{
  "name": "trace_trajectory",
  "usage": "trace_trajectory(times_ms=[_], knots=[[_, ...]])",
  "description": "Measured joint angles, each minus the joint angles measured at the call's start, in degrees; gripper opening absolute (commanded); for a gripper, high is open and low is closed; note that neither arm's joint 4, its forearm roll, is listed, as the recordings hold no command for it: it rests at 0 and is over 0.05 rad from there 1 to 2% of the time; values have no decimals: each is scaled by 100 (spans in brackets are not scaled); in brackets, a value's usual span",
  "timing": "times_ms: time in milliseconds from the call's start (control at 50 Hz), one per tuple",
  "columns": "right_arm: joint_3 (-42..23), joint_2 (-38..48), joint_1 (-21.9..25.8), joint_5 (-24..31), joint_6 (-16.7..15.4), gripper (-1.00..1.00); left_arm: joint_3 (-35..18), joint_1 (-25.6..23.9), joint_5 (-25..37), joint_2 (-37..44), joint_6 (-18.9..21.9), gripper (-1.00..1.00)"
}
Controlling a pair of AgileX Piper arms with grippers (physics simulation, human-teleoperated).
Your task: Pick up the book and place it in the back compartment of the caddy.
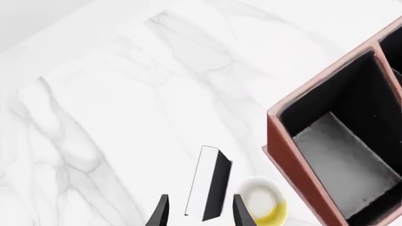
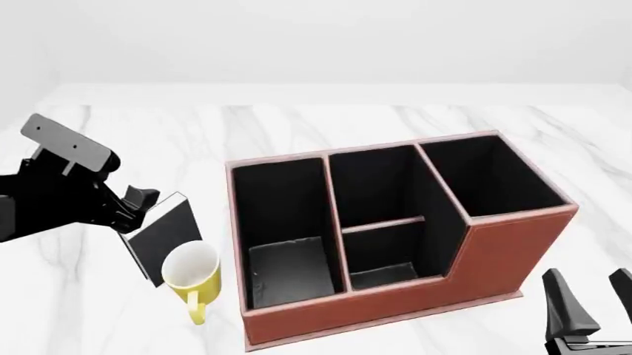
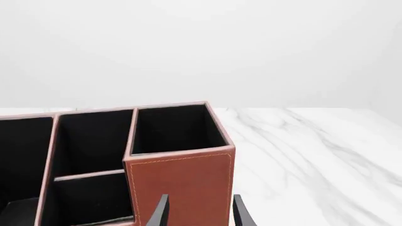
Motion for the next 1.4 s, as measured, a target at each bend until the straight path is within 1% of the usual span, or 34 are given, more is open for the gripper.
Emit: trace_trajectory(times_ms=[620, 960, 1400], knots=[[0, 0, 0, 0, 0, 100, 385, 89, -742, 387, -157, 100], [0, 0, 0, 0, 0, 100, 498, 239, -943, 547, -129, 100], [0, 0, 0, 0, 0, 100, 731, 284, -1262, 776, -174, 100]])
